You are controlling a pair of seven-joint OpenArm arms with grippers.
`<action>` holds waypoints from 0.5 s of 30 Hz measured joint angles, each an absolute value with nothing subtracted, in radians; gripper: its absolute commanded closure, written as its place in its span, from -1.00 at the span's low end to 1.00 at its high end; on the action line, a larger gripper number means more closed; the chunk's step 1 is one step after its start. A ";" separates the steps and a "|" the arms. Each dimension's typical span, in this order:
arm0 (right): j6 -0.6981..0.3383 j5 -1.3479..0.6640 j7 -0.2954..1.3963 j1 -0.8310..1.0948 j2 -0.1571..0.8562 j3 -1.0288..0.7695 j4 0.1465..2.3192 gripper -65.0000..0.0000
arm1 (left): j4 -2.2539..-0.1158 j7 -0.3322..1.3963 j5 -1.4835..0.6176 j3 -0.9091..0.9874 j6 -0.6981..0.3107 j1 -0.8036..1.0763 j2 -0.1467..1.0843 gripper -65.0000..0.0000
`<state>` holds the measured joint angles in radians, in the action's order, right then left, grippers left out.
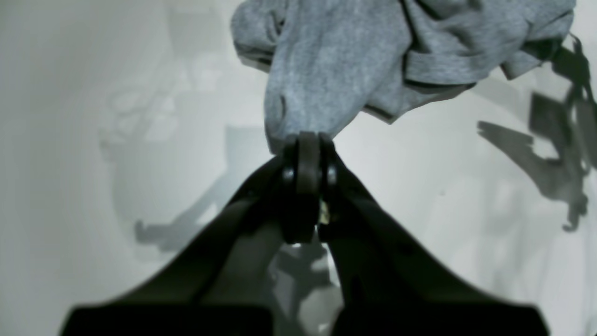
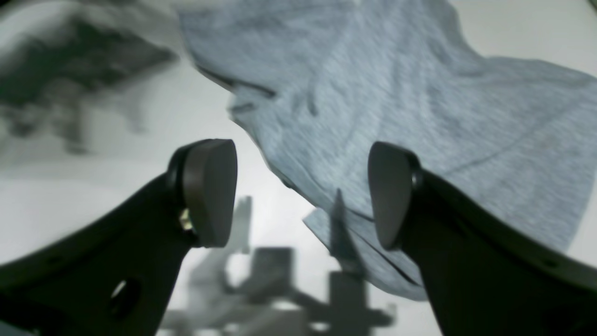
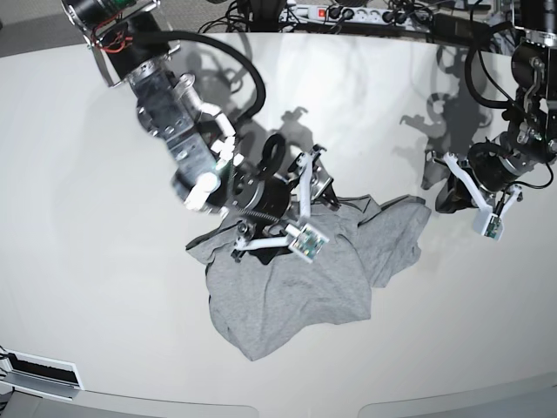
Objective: Layout the t-shirt on the table in an organized manner, then fold the t-shirt properly
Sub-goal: 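Carry the shirt toward the left gripper and grasp it with the left gripper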
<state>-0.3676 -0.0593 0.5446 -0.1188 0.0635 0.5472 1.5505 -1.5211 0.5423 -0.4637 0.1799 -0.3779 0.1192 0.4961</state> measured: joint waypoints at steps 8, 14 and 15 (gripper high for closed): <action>-0.201 0.032 0.525 -0.196 -0.054 0.610 1.327 -0.19 | -1.521 0.542 -0.464 0.180 -0.379 0.119 0.496 1.00; -0.168 0.065 0.478 -0.327 -0.096 0.607 1.071 0.14 | -1.521 0.542 -0.464 0.180 -0.379 0.119 0.495 1.00; -0.168 0.082 0.478 -0.337 -0.099 0.607 1.050 0.35 | -1.521 0.542 -0.464 0.180 -0.379 0.119 0.495 1.00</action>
